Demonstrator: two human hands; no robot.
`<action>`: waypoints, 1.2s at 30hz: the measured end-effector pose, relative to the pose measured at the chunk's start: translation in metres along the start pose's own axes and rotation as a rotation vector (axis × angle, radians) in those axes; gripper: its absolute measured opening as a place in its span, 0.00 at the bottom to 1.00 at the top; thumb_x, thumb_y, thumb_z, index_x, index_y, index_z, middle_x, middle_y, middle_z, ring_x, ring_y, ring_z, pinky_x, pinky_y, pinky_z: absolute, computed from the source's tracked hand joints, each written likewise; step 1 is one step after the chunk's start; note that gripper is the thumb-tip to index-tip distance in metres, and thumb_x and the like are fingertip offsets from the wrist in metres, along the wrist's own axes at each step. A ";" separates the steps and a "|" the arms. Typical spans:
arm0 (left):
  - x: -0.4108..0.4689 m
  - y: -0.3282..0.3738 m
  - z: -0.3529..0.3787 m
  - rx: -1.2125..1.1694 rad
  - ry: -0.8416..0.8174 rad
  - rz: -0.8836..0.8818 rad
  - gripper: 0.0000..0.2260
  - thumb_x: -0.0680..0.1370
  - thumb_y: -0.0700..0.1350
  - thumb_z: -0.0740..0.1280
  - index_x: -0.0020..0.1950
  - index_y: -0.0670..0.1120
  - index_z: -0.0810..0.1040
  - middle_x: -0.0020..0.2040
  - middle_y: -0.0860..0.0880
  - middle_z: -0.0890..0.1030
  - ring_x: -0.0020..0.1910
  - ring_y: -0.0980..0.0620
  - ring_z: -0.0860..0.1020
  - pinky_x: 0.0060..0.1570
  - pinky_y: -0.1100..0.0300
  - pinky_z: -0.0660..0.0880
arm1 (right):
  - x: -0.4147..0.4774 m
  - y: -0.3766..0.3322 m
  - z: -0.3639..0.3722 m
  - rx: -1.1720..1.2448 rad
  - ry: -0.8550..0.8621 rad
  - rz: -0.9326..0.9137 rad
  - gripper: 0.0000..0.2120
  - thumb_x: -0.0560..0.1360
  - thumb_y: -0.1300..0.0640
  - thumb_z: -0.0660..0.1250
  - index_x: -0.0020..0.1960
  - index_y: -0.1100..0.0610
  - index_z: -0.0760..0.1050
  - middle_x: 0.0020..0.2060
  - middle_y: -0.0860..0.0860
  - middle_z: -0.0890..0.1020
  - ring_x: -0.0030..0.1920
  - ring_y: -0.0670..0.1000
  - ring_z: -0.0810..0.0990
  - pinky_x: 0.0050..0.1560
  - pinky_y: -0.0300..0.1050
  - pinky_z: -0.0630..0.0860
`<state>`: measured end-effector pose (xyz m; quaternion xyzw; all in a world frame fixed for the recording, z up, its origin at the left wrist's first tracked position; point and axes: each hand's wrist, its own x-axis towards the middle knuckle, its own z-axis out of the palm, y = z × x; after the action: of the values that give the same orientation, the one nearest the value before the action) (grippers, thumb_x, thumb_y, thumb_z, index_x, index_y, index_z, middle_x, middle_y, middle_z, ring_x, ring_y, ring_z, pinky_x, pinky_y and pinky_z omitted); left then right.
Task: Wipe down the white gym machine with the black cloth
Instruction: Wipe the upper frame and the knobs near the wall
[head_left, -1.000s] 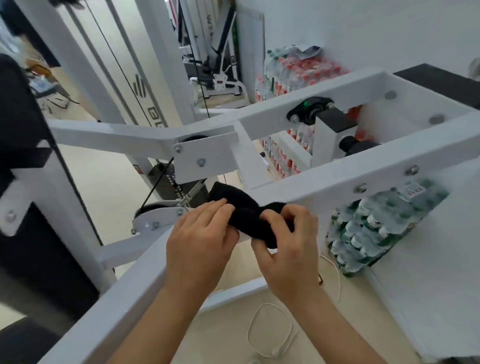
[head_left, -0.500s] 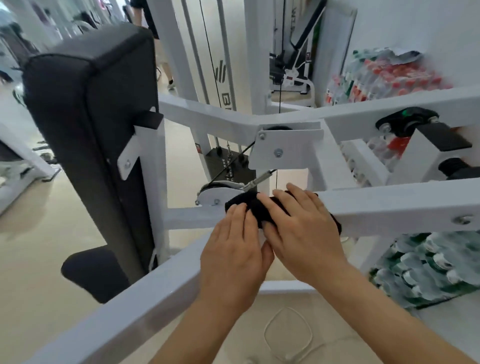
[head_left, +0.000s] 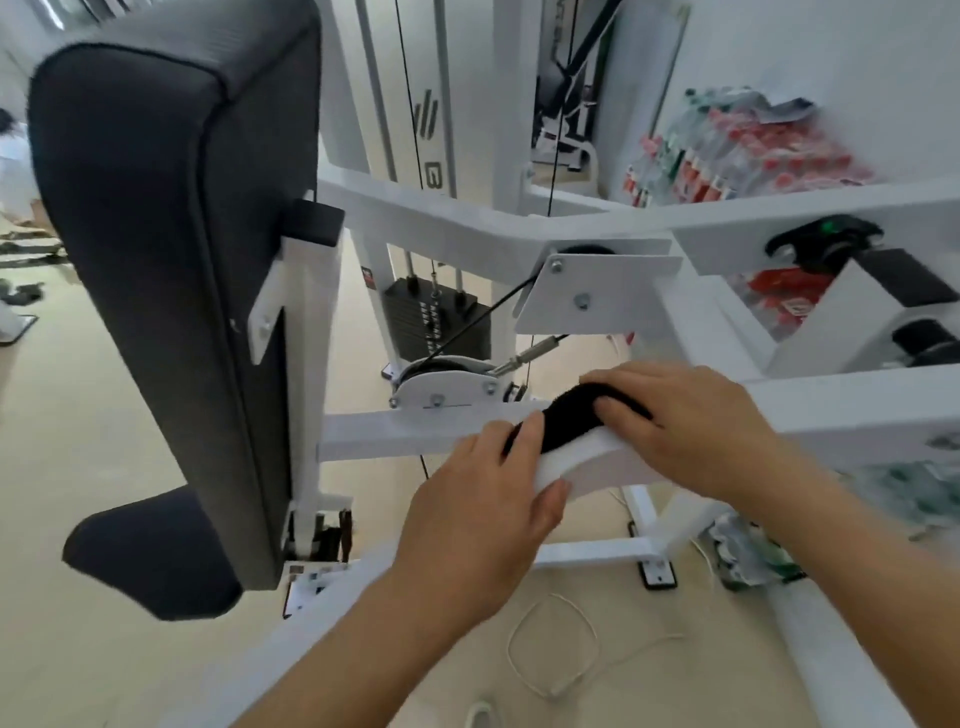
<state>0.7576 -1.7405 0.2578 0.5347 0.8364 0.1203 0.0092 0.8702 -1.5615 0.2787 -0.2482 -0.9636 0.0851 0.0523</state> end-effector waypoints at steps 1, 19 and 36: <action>0.002 0.007 0.005 0.016 0.093 0.038 0.24 0.79 0.60 0.53 0.72 0.52 0.68 0.55 0.53 0.75 0.49 0.51 0.76 0.38 0.58 0.74 | -0.009 0.003 0.005 -0.005 0.093 0.033 0.22 0.81 0.42 0.50 0.68 0.43 0.74 0.63 0.42 0.79 0.63 0.50 0.76 0.58 0.47 0.71; 0.053 0.094 0.040 -0.026 0.338 0.479 0.06 0.69 0.43 0.76 0.41 0.47 0.80 0.45 0.49 0.78 0.46 0.46 0.76 0.41 0.55 0.70 | -0.102 0.093 0.059 -0.188 0.737 0.181 0.27 0.76 0.72 0.60 0.74 0.62 0.66 0.73 0.57 0.68 0.75 0.58 0.64 0.75 0.59 0.61; 0.063 0.196 0.139 -0.661 -0.463 0.084 0.10 0.79 0.45 0.64 0.38 0.44 0.78 0.31 0.52 0.75 0.31 0.56 0.71 0.36 0.60 0.68 | -0.238 0.223 0.035 0.922 -0.144 0.720 0.08 0.73 0.46 0.74 0.45 0.51 0.83 0.39 0.49 0.85 0.39 0.46 0.83 0.44 0.41 0.78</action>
<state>0.9256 -1.5787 0.1712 0.5496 0.7059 0.2593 0.3639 1.1771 -1.4896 0.1879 -0.5047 -0.6834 0.5244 0.0569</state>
